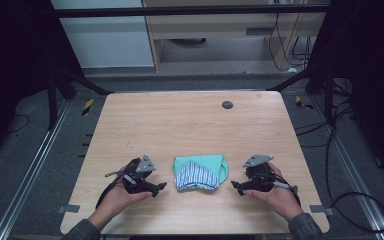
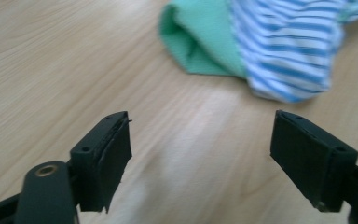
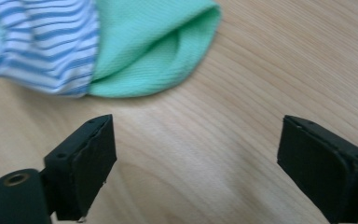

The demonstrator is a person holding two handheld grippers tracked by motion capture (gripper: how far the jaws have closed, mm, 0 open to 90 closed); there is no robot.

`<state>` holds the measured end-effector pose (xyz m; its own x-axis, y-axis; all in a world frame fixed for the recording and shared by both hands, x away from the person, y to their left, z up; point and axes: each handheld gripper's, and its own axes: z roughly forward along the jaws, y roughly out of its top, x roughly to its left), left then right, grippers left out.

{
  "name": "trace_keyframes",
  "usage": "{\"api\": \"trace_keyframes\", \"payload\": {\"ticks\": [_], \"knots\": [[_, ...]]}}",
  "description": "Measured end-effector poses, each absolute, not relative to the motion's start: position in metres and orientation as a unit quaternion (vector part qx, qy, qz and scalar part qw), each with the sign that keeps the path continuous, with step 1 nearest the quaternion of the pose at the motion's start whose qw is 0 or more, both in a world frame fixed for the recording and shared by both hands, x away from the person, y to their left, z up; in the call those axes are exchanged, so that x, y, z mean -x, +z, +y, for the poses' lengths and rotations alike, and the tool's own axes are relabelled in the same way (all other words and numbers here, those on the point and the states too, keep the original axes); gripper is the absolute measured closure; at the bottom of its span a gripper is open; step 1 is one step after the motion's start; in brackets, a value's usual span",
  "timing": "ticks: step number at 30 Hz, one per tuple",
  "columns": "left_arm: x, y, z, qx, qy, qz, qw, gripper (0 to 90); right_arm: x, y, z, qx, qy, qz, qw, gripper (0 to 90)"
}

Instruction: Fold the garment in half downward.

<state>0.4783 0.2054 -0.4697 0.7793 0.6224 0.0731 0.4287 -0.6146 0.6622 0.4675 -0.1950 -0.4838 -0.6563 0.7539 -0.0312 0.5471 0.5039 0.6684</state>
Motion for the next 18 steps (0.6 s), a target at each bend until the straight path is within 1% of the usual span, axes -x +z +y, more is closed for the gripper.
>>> {"api": "trace_keyframes", "payload": {"ticks": [3,4,5,6,9,12,14,17,18], "knots": [[-0.491,-0.470,0.217,-0.873,0.152,0.328,0.326,15.4,-0.476,-0.487,-0.198,-0.400,0.323,0.841,0.167,7.7],[-0.501,-0.472,0.226,-0.862,0.165,0.352,0.326,13.9,-0.483,-0.488,-0.200,-0.415,0.325,0.832,0.172,7.6],[-0.501,-0.472,0.226,-0.862,0.165,0.352,0.326,13.1,-0.483,-0.488,-0.200,-0.415,0.325,0.832,0.172,7.6],[-0.507,-0.474,0.230,-0.857,0.170,0.363,0.323,12.5,-0.489,-0.490,-0.201,-0.429,0.329,0.821,0.185,7.6],[-0.520,-0.478,0.241,-0.838,0.170,0.398,0.333,12.3,-0.497,-0.493,-0.204,-0.445,0.331,0.811,0.188,7.6],[-0.534,-0.484,0.247,-0.831,0.179,0.414,0.325,10.4,-0.512,-0.498,-0.208,-0.485,0.313,0.792,0.199,8.0],[-0.536,-0.487,0.248,-0.829,0.186,0.418,0.323,10.1,-0.515,-0.500,-0.209,-0.493,0.307,0.788,0.202,8.0],[-0.545,-0.495,0.249,-0.818,0.190,0.438,0.320,9.8,-0.523,-0.506,-0.212,-0.517,0.306,0.772,0.206,5.5],[-0.547,-0.497,0.248,-0.815,0.195,0.443,0.318,9.2,-0.527,-0.508,-0.214,-0.525,0.312,0.761,0.217,4.1]]}}
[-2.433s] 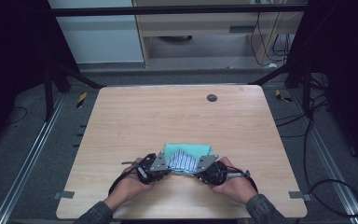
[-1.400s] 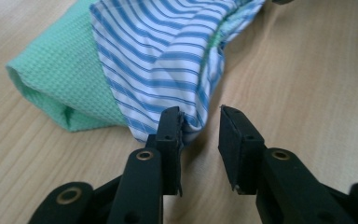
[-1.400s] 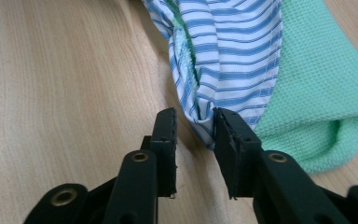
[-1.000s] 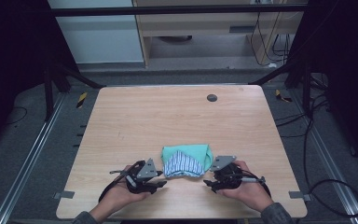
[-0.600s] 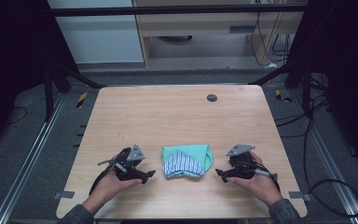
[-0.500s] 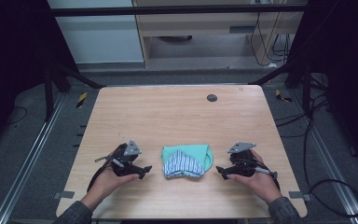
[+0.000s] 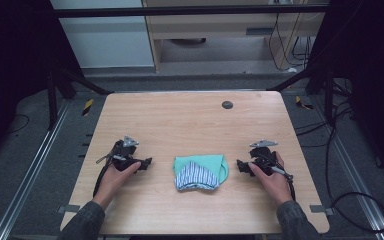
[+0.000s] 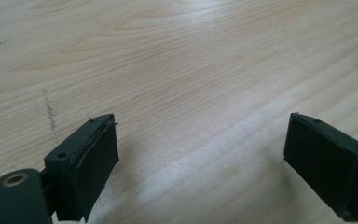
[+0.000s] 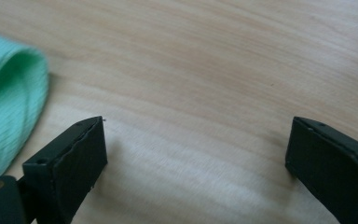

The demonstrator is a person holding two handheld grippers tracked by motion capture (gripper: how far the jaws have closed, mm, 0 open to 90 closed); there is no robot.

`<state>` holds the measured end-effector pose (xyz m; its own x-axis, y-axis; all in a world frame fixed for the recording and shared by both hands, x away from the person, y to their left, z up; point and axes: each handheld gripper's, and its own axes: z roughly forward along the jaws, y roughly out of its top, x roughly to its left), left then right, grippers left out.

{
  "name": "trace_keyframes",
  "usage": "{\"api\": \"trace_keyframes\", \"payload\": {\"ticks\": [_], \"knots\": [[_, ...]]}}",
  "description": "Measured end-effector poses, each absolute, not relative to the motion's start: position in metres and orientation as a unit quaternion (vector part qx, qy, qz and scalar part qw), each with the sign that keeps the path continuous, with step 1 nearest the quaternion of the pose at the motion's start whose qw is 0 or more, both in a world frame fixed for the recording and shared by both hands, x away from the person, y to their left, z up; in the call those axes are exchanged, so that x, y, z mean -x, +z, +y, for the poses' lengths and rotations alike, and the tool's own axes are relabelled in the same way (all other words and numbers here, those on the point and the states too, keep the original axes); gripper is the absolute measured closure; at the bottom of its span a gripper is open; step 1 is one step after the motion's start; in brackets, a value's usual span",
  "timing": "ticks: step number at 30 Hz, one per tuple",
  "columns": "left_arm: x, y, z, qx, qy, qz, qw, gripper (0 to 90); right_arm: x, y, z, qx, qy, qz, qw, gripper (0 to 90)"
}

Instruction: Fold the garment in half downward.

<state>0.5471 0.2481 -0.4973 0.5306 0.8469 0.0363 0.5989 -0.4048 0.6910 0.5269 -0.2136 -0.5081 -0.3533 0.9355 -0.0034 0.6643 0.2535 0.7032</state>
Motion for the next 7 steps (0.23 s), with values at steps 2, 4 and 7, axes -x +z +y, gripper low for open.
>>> {"api": "trace_keyframes", "payload": {"ticks": [2,4,7], "knots": [[-0.5513,-0.5035,0.2479,-0.810,0.197,0.451,0.318,3.5,-0.5309,-0.5121,-0.2137,-0.539,0.319,0.744,0.234,0.2],[-0.5534,-0.5078,0.2476,-0.799,0.203,0.459,0.332,1.4,-0.5317,-0.5120,-0.2134,-0.543,0.317,0.742,0.232,0.1],[-0.5533,-0.5076,0.2479,-0.800,0.203,0.458,0.329,1.2,-0.5316,-0.5120,-0.2134,-0.544,0.317,0.742,0.232,0.1]]}}
